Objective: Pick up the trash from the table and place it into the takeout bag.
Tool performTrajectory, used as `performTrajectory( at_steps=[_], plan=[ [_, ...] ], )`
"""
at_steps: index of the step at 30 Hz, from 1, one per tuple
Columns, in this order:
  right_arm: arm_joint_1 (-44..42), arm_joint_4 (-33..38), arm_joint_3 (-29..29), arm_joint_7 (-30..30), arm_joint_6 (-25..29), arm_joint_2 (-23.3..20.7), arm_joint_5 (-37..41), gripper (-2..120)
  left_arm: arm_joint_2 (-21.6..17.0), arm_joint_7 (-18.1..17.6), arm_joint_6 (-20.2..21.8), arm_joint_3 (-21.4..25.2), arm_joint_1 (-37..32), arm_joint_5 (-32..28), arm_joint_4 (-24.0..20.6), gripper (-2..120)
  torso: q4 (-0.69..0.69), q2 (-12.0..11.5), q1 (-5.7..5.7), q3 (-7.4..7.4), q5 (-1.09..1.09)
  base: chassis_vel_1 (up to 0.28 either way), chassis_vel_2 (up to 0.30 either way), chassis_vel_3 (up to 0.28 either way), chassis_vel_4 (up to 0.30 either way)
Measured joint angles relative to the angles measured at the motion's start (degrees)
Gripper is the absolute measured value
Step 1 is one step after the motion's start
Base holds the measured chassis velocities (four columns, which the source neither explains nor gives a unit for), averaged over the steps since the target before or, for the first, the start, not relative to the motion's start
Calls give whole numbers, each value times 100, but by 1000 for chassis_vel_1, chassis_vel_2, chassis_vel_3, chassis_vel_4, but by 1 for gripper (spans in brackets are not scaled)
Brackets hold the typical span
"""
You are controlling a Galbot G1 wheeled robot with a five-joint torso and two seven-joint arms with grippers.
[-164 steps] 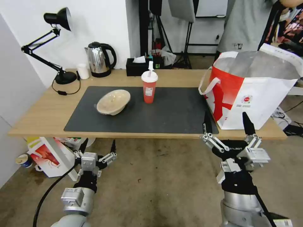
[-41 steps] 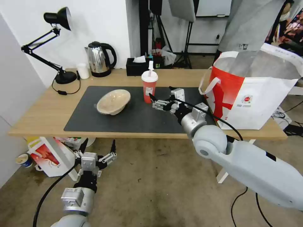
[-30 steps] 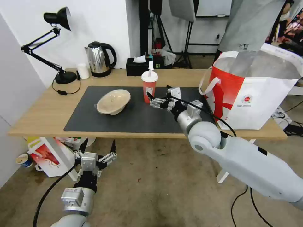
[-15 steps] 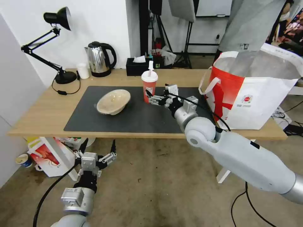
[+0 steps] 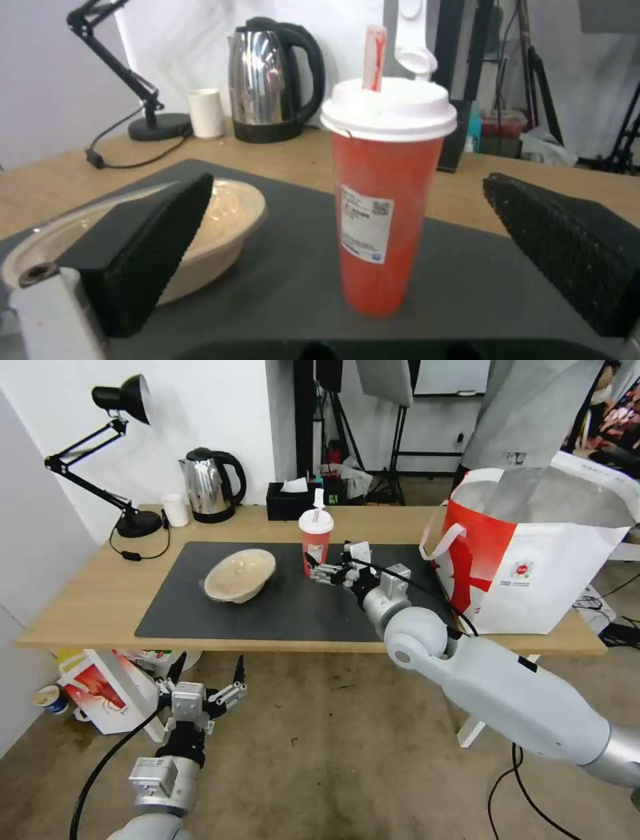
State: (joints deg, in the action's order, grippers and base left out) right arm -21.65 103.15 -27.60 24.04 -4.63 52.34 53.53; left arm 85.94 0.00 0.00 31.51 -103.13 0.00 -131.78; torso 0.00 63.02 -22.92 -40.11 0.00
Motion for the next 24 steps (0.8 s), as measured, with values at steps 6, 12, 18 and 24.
performTrajectory(
  at_steps=[6,12,18,24],
  plan=[
    [-1,-114,2,-58,0,18,-10,100,0,0,0,0,0,0,0,100,0,0,0,0,0,0,0,0,0],
    [7,-342,18,-127,6,81,-28,100,0,0,0,0,0,0,0,100,0,0,0,0,1,0,0,0,0],
    [28,-661,48,-163,28,254,-49,100,0,0,0,0,0,0,0,100,0,0,0,0,0,0,0,0,0],
    [96,-1011,75,-247,59,412,-106,100,0,0,0,0,0,0,0,100,0,0,0,0,0,0,0,0,0]
  ],
)
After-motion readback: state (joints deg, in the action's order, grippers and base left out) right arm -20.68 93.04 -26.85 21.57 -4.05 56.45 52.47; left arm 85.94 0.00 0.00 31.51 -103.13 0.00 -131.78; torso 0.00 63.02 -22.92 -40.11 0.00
